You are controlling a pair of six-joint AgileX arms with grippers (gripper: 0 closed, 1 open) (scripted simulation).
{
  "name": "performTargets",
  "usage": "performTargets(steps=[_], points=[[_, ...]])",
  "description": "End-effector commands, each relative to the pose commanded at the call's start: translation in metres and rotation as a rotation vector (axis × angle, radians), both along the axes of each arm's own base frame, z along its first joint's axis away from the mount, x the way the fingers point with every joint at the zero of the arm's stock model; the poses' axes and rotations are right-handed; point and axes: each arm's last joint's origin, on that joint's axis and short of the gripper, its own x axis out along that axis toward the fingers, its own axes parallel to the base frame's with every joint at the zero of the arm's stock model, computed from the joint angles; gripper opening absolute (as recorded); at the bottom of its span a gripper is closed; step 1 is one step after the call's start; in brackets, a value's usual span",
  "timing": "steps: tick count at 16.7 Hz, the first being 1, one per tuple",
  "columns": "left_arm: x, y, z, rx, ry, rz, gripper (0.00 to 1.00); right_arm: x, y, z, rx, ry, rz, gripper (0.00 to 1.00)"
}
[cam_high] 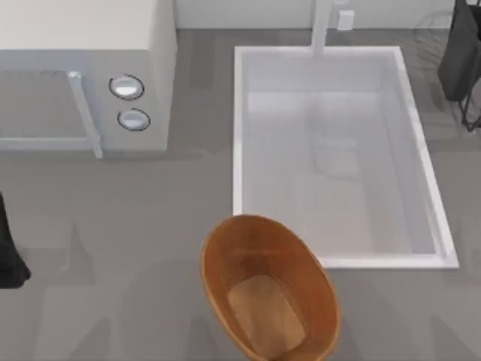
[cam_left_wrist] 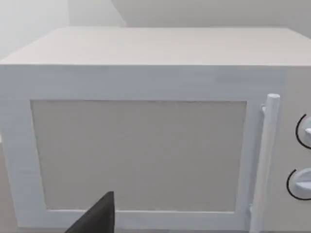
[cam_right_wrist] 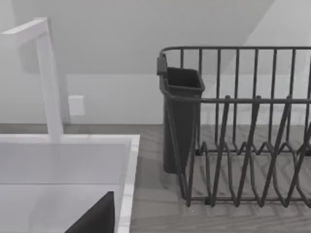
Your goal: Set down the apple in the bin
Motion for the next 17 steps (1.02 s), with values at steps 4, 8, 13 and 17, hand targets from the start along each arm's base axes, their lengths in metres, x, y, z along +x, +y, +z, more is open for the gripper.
performTargets(steps=[4,8,13,17], points=[[0.0,0.001,0.006,0.001,0.025,0.007,1.0,0.0,0.0,0.0,0.0,0.0,0.0,1.0],[0.006,0.003,0.035,0.004,0.18,0.033,1.0,0.0,0.0,0.0,0.0,0.0,0.0,1.0],[0.049,0.01,0.066,0.003,0.608,0.062,1.0,0.0,0.0,0.0,0.0,0.0,0.0,1.0],[0.107,0.02,0.063,-0.01,1.036,0.078,1.0,0.0,0.0,0.0,0.0,0.0,0.0,1.0]])
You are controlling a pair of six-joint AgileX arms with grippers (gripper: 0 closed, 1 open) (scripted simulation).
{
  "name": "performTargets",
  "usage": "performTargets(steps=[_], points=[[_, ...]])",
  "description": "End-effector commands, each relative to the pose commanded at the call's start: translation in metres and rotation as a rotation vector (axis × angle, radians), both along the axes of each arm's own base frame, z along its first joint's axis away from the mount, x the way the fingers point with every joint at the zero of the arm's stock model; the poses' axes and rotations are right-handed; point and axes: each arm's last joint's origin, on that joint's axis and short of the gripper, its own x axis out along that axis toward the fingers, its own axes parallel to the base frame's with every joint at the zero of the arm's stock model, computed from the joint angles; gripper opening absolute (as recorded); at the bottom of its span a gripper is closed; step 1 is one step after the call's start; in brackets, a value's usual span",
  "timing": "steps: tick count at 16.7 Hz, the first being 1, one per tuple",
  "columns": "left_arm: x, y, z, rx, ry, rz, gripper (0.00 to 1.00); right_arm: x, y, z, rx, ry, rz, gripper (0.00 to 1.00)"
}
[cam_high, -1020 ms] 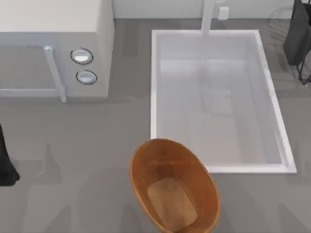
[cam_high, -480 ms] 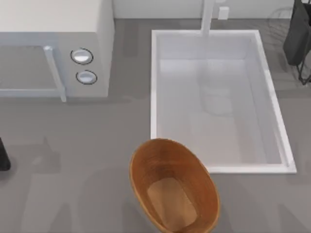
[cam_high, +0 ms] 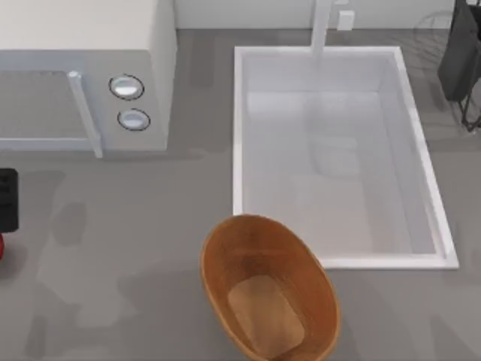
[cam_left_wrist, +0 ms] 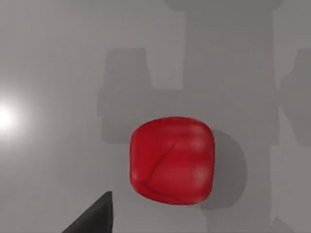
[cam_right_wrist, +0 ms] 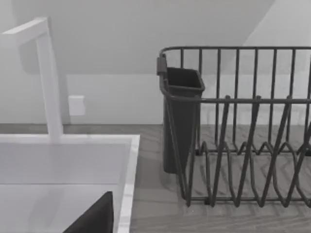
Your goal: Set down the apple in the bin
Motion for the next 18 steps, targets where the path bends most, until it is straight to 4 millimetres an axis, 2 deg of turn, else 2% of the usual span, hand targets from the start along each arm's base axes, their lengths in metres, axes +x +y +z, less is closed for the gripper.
performTargets(steps=[5,9,12,18], points=[[0.064,0.015,-0.02,-0.028,0.39,0.02,1.0,0.0,0.0,0.0,0.0,0.0,0.0,1.0],[0.098,0.024,-0.039,-0.046,0.566,0.029,1.0,0.0,0.0,0.0,0.0,0.0,0.0,1.0],[0.108,0.027,-0.045,-0.051,0.61,0.031,1.0,0.0,0.0,0.0,0.0,0.0,0.0,1.0],[0.107,0.025,-0.045,-0.05,0.611,0.027,1.0,0.0,0.0,0.0,0.0,0.0,0.0,1.0]])
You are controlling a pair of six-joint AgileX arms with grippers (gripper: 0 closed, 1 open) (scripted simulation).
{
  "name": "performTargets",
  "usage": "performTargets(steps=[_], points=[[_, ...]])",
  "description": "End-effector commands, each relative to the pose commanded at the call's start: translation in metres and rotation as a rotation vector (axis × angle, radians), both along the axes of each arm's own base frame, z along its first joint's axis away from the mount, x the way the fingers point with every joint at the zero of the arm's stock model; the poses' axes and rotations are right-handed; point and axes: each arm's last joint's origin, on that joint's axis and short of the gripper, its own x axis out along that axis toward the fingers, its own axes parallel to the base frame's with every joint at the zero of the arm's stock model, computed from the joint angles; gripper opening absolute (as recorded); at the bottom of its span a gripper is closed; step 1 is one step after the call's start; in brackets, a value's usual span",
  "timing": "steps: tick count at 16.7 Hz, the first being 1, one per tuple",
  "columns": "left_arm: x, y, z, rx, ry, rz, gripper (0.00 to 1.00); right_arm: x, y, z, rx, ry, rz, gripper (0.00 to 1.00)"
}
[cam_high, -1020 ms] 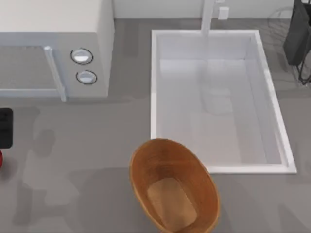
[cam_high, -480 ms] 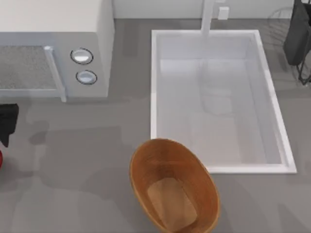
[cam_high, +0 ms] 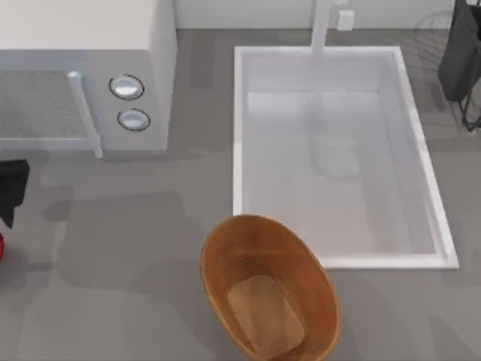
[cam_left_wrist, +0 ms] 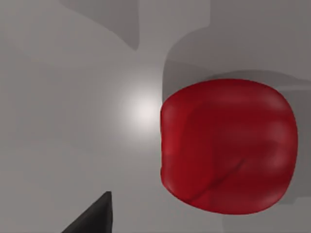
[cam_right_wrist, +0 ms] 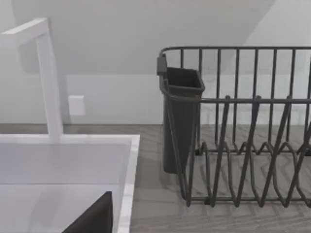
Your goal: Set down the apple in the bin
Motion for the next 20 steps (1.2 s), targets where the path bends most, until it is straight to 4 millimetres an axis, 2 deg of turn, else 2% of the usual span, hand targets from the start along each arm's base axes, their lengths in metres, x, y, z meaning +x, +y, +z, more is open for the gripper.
performTargets(steps=[3,9,15,20], points=[[-0.004,0.0,-0.013,0.0,0.003,0.004,1.0,0.0,0.0,0.0,0.0,0.0,0.0,1.0],[-0.01,0.001,-0.063,0.0,0.004,0.004,1.0,0.0,0.0,0.0,0.0,0.0,0.0,1.0],[-0.005,0.003,-0.069,0.0,0.001,0.004,1.0,0.0,0.0,0.0,0.0,0.0,0.0,1.0],[-0.005,0.003,-0.069,0.0,0.001,0.004,0.62,0.0,0.0,0.0,0.0,0.0,0.0,1.0]])
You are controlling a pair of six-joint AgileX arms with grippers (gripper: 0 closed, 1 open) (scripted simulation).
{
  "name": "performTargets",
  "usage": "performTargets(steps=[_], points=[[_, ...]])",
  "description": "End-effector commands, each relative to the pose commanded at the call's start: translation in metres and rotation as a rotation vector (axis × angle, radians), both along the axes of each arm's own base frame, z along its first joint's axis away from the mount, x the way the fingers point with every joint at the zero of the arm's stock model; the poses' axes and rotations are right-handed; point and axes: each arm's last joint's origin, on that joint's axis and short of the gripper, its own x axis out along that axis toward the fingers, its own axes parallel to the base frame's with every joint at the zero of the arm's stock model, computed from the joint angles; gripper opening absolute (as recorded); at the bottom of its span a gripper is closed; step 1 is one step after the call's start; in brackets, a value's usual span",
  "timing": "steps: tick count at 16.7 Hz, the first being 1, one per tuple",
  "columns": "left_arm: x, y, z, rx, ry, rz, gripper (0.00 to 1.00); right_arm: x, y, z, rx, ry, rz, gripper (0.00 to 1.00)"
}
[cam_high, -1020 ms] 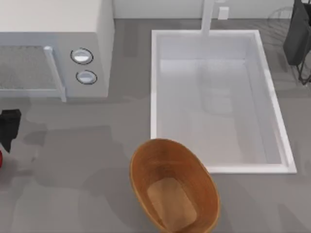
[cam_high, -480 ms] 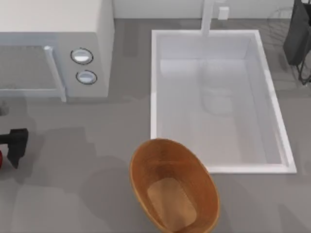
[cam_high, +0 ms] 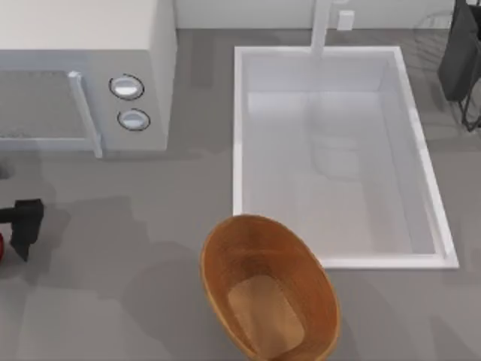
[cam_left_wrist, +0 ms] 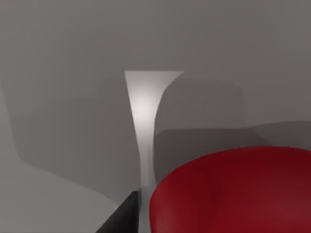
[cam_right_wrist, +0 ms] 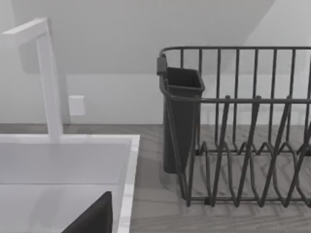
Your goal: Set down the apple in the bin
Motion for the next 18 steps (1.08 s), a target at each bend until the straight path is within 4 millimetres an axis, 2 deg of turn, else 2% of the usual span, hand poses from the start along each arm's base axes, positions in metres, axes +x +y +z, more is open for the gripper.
performTargets(steps=[8,16,18], points=[[0.0,0.0,0.0,0.0,0.0,0.0,0.02,0.0,0.0,0.0,0.0,0.0,0.0,1.0],[0.0,0.0,0.0,0.0,0.0,0.0,0.0,0.0,0.0,0.0,0.0,0.0,0.0,1.0],[-0.0018,-0.0029,0.0055,-0.025,-0.005,0.001,0.0,0.0,0.0,0.0,0.0,0.0,0.0,1.0]])
